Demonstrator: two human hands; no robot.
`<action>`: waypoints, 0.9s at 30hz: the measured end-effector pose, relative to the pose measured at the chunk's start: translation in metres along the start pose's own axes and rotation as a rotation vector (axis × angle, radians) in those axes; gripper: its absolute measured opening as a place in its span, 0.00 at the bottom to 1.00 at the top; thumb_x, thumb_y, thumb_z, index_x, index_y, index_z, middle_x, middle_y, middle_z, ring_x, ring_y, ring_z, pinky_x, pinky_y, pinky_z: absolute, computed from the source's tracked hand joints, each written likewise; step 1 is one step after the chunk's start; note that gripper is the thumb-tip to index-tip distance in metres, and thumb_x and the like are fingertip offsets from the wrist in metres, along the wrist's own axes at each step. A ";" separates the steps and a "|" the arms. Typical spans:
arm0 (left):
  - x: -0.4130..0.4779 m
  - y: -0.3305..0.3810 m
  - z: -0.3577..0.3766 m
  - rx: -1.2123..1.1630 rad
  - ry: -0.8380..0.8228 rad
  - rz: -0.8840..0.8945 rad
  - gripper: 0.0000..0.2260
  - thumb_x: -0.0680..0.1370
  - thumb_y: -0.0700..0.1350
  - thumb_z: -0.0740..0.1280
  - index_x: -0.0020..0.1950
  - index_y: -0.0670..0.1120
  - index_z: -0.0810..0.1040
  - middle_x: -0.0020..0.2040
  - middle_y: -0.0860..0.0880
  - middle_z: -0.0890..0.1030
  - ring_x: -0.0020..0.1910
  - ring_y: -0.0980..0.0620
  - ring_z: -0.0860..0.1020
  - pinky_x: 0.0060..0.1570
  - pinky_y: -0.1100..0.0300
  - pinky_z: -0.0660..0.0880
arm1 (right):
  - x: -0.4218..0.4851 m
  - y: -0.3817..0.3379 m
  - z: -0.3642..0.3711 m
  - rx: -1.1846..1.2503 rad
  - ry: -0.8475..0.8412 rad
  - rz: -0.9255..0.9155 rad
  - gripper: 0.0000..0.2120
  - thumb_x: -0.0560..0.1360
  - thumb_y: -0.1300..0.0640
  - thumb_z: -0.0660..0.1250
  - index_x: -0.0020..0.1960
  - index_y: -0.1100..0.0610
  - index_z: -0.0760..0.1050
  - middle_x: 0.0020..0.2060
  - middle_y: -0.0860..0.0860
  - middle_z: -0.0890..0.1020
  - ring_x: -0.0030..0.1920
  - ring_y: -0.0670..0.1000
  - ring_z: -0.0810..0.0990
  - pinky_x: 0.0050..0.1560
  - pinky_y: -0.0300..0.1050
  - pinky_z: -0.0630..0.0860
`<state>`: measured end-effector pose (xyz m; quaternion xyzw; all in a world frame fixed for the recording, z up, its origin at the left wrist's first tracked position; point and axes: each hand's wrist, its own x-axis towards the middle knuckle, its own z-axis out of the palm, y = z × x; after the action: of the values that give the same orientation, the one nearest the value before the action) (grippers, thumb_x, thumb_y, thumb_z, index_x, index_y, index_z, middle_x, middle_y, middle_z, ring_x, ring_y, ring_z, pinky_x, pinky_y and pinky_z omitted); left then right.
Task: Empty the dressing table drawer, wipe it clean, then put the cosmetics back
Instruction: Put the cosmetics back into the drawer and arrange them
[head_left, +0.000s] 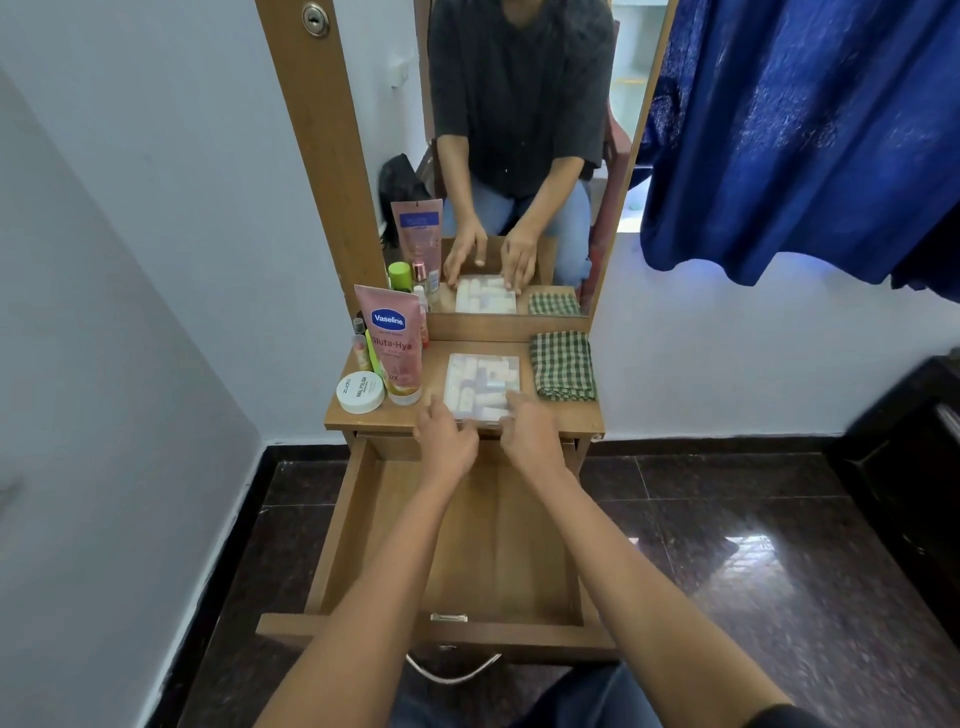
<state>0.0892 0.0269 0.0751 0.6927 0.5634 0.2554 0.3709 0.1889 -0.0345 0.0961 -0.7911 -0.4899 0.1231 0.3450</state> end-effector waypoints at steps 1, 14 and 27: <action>-0.010 -0.001 -0.002 -0.020 0.016 0.000 0.23 0.78 0.40 0.62 0.73 0.41 0.64 0.71 0.41 0.66 0.71 0.41 0.63 0.70 0.50 0.62 | -0.009 0.000 -0.002 0.013 -0.005 0.007 0.18 0.76 0.69 0.59 0.66 0.67 0.71 0.61 0.62 0.77 0.62 0.59 0.74 0.63 0.41 0.67; -0.129 -0.033 -0.033 -0.235 0.038 -0.011 0.17 0.73 0.39 0.72 0.61 0.48 0.76 0.56 0.50 0.78 0.48 0.60 0.78 0.47 0.70 0.75 | -0.123 0.026 -0.010 0.005 -0.111 0.086 0.22 0.74 0.62 0.66 0.68 0.55 0.71 0.55 0.55 0.79 0.54 0.53 0.77 0.53 0.32 0.66; -0.094 -0.049 0.009 0.126 -0.291 -0.178 0.13 0.73 0.37 0.71 0.56 0.39 0.75 0.55 0.43 0.80 0.54 0.46 0.78 0.48 0.61 0.70 | -0.105 0.038 0.005 -0.436 -0.487 0.147 0.13 0.77 0.68 0.60 0.61 0.62 0.72 0.56 0.59 0.78 0.59 0.58 0.76 0.58 0.47 0.74</action>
<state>0.0450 -0.0621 0.0363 0.6918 0.5777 0.0829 0.4253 0.1613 -0.1332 0.0525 -0.8270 -0.5143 0.2253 0.0305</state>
